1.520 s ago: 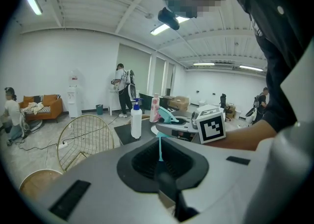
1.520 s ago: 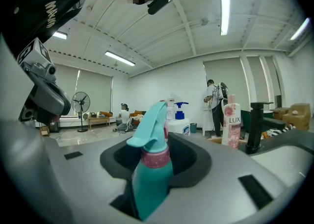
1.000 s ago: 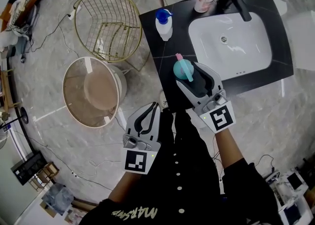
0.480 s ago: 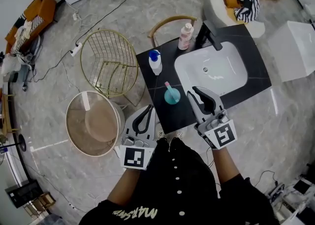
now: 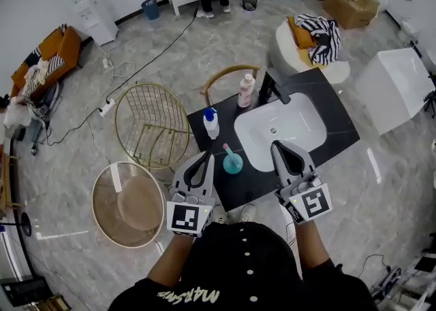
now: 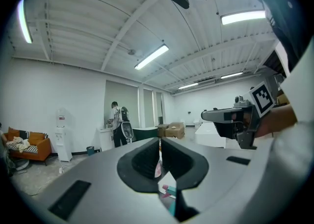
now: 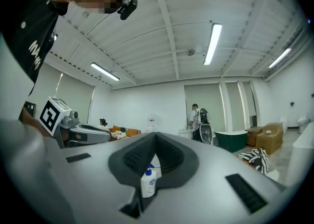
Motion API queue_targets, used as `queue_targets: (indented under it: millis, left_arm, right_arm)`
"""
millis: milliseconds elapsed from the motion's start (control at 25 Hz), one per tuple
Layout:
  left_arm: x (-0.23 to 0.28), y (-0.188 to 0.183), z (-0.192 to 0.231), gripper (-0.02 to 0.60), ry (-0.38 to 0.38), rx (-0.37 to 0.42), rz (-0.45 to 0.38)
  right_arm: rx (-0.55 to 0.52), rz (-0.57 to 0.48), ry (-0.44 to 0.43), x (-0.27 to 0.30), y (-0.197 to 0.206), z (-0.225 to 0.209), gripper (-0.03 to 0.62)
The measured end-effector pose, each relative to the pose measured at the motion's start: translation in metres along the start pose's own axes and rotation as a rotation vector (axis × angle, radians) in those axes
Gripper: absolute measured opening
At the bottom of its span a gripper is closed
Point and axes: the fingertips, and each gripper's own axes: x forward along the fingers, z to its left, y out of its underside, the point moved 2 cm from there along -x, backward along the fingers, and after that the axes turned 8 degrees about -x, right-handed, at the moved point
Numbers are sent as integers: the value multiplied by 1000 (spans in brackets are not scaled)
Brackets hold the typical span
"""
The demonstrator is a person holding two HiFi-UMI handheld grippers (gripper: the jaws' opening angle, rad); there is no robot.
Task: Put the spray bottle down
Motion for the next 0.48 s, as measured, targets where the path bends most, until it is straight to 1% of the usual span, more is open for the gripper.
queue_targets:
  millis: [160,320,480]
  left_arm:
    - [5,-4,0,21,7,12,-15]
    - [10,-16,-2,21,20,30,-48]
    - [12,-26,-3,21,24,45,-61]
  right_arm:
    - [-30,-10,55,-13,-9,-14,-5]
    - [-34,-17,113,-27,-16,-27,-5]
    - [-41,-25,172,-38,-20,-37,-5]
